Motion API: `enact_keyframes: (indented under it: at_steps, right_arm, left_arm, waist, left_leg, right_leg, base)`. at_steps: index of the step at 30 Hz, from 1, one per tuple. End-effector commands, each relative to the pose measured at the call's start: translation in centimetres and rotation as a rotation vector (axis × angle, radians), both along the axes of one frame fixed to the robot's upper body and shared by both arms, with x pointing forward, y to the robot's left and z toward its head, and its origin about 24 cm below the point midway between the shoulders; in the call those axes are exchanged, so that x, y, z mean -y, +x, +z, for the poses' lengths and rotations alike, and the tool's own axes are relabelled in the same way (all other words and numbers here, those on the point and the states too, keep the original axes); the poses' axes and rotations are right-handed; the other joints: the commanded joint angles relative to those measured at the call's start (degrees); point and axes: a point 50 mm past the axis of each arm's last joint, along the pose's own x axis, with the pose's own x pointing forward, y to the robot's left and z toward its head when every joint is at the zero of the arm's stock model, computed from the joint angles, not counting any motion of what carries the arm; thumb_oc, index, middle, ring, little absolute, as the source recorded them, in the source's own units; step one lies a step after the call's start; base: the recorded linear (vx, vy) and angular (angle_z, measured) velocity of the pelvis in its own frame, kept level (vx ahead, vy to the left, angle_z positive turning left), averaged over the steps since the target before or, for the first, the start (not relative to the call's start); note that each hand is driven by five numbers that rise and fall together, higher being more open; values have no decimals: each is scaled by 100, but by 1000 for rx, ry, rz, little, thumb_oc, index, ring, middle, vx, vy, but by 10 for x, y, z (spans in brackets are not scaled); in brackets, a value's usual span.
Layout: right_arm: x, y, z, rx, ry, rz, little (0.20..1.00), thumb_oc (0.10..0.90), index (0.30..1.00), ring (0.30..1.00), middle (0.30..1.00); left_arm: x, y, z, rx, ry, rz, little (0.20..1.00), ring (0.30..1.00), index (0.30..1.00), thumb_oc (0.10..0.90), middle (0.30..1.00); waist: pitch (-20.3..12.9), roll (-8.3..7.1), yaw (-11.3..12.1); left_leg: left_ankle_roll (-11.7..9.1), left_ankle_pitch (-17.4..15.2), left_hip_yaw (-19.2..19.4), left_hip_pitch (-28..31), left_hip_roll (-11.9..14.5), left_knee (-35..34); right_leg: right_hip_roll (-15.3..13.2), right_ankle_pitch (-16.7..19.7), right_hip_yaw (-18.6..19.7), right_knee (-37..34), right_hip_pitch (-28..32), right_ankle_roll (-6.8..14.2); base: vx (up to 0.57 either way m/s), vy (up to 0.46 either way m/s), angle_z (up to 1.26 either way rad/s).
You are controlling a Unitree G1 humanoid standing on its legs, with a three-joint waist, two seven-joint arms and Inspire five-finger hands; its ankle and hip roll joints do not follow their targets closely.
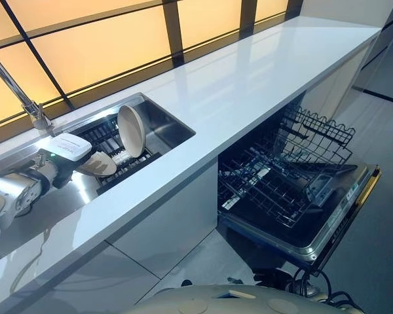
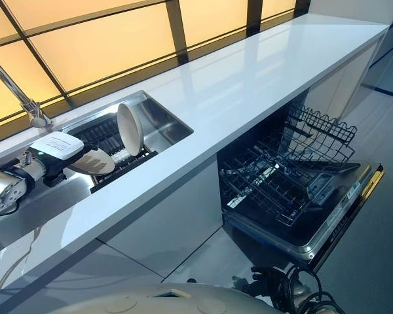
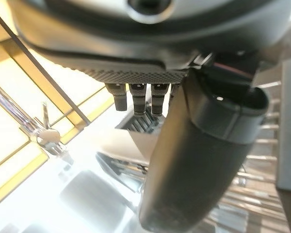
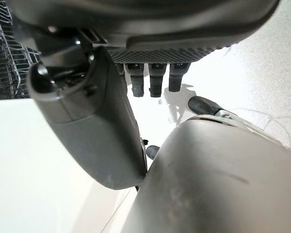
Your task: Pick up plates and place into dishwasher.
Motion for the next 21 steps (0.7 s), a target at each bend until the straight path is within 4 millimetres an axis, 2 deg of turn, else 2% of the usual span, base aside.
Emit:
enact_keyframes:
  at_steps: [1,5,13,21]
  right_arm:
    - [20,1,6,-11,-40,39,900,800,900,900,900]
    - [21,3,7,-5,-39,31,900,800,900,900,900]
    - [21,0,7,1,-20,19,900,800,900,900,900]
    - [22,-2,7,2,-12,16,900,800,900,900,900]
  left_arm:
    - [-25,29,72,257,61,163,900,900,900,800,900]
    - [-31,29,66,249,96,203,900,900,900,800,900]
    - [-47,27,52,354,114,276,900,900,900,800,900]
    - [-41,33,38,475,133,257,900,900,900,800,900]
  waist:
    - [93,39,-82]
    - [123,55,-121]
    - [160,10,-242]
    - [214,-46,-374]
  left_leg:
    - [367,-765,259,374,-438,38]
    - [385,-773,246,390,-460,38]
    - [407,-773,323,400,-453,38]
    - [425,-798,400,406,-450,38]
  right_leg:
    - [62,412,183,102,-414,267]
    - [67,421,242,110,-424,270]
    - [80,455,355,116,-458,276]
    - [101,476,484,131,-508,270]
  base:
    - [23,23,-7]
    - [29,34,-12]
    - [45,28,-6]
    - [52,32,-13]
